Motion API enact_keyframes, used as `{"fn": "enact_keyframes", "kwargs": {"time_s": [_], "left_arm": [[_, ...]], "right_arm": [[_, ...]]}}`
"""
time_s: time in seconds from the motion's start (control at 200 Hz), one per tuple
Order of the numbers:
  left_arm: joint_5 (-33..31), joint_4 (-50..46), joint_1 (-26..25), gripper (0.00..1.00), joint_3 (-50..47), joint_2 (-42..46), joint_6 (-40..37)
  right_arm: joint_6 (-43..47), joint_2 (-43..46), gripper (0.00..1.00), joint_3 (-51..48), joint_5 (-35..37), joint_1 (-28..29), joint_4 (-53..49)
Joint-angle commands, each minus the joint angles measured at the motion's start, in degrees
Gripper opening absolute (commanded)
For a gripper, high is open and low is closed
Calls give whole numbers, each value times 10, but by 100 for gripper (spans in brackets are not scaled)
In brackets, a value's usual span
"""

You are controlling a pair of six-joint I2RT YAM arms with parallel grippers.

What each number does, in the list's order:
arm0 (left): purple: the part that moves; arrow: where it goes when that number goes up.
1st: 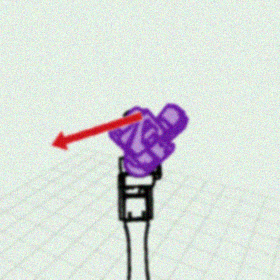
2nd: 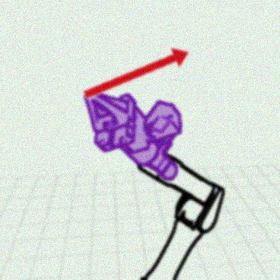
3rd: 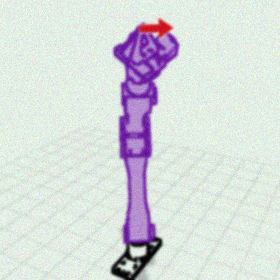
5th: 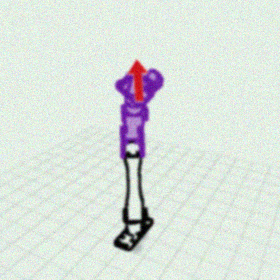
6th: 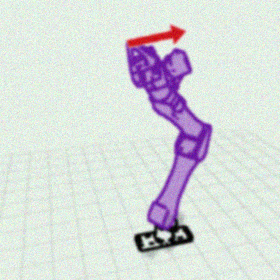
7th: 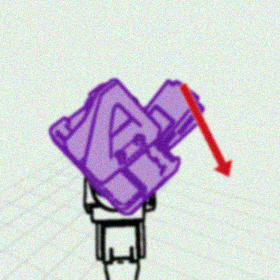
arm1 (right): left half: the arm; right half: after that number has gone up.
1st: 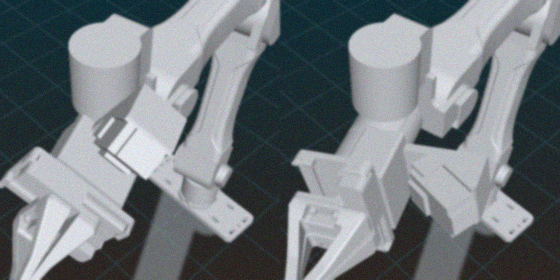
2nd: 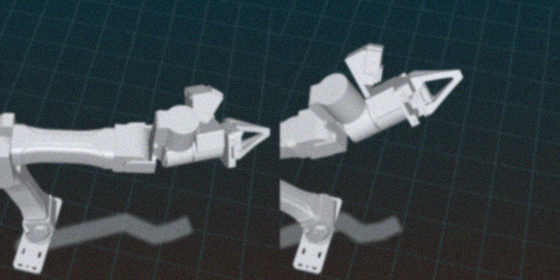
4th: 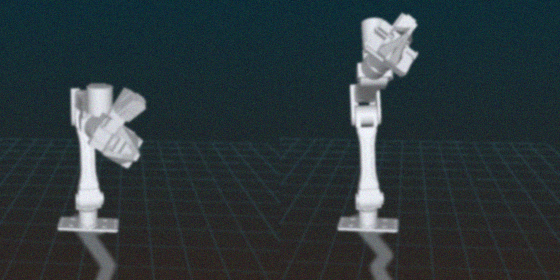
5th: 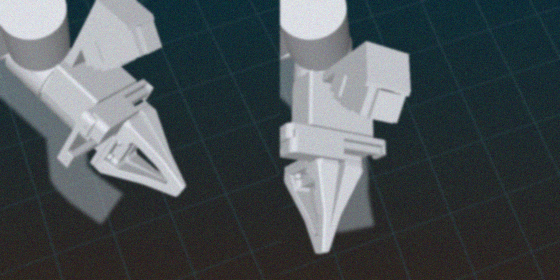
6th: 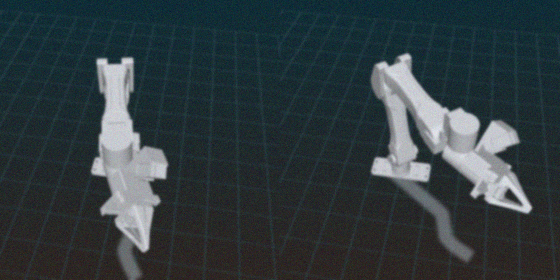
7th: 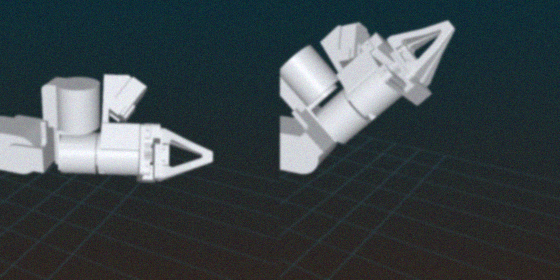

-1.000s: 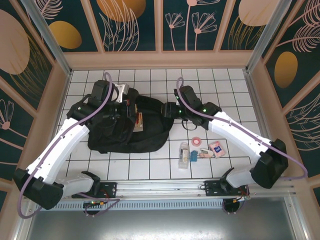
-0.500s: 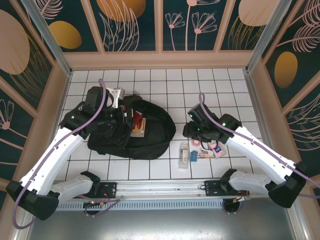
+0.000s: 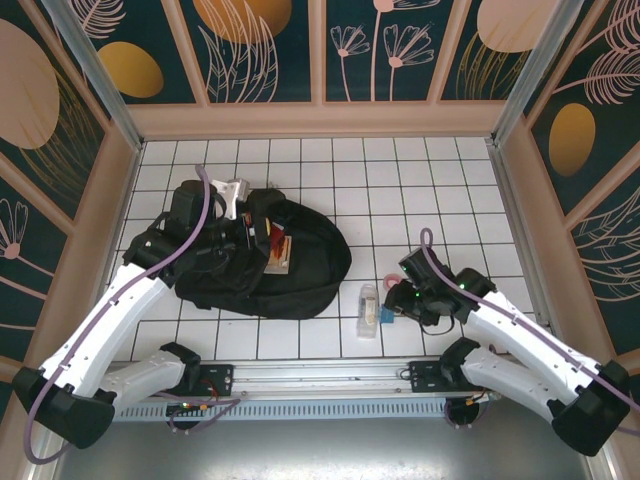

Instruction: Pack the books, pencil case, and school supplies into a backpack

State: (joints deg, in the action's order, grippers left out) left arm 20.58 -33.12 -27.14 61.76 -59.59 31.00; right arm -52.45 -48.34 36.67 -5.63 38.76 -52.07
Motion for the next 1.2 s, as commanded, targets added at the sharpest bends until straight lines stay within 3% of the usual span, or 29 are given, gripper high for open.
{"fn": "enact_keyframes", "kwargs": {"time_s": [0.0, 0.295, 0.646, 1.196], "left_arm": [[13, 44, -3, 0, -6, 15, 11], [19, 40, -3, 0, -4, 14, 13], [20, 37, -3, 0, 9, 9, 16], [22, 42, -3, 0, -1, 14, 18]], "right_arm": [[15, 24, 52, -42, -53, -41, 61], [35, 37, 50, -113, -111, -55, 151], [51, 34, 34, -129, -106, -55, 167], [68, 13, 23, -149, -90, -56, 210]]}}
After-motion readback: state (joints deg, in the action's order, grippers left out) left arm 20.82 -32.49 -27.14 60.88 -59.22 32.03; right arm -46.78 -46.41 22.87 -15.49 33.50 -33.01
